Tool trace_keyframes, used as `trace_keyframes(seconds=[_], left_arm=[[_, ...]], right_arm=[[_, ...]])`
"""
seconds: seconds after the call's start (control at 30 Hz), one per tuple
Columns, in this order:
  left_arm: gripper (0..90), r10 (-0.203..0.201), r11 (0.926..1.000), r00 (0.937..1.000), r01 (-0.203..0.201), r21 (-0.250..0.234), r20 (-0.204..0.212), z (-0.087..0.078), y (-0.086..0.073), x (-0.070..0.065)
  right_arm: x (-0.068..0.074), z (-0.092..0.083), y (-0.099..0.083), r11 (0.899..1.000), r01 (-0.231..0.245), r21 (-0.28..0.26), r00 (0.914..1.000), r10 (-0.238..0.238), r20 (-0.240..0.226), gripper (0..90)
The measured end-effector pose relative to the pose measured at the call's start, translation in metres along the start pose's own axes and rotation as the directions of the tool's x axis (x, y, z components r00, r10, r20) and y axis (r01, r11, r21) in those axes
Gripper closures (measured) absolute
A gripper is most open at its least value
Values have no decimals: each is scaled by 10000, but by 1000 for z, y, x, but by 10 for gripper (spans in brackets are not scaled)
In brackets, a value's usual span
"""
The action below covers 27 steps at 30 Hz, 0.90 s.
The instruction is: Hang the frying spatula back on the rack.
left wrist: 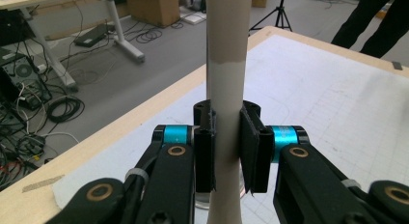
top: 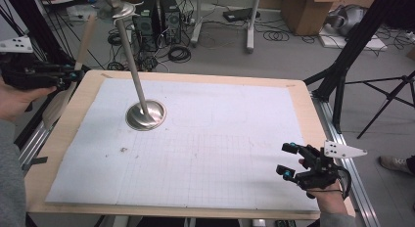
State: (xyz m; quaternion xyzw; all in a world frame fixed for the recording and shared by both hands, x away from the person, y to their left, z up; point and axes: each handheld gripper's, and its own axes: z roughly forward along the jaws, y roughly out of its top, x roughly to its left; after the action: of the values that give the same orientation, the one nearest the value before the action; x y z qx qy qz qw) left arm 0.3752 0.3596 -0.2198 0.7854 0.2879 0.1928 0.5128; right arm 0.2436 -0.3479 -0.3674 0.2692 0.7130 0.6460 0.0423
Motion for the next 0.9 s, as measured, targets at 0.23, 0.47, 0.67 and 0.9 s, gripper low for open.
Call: trace_keyframes(seconds=[0.23,0.47,0.67,0.9], left_arm=[[776,27,9999,10000,-26,140,-91,11,0,-1],[776,-38,10000,9999,39,67,-100,19,-4,-2],[775,-110,9999,9999,112,120,-114,28,-5,-3],[776,-67,9999,9997,70,134,-230,32,-5,-3]], right_arm=[[1,-1,0,10000,-30,-4,10000,30,7,97],[1,-1,0,10000,0,-17,10000,0,14,98],[1,0,1,10000,-8,-11,10000,8,2,97],[1,-2,1,10000,9,-54,10000,-9,11,97]])
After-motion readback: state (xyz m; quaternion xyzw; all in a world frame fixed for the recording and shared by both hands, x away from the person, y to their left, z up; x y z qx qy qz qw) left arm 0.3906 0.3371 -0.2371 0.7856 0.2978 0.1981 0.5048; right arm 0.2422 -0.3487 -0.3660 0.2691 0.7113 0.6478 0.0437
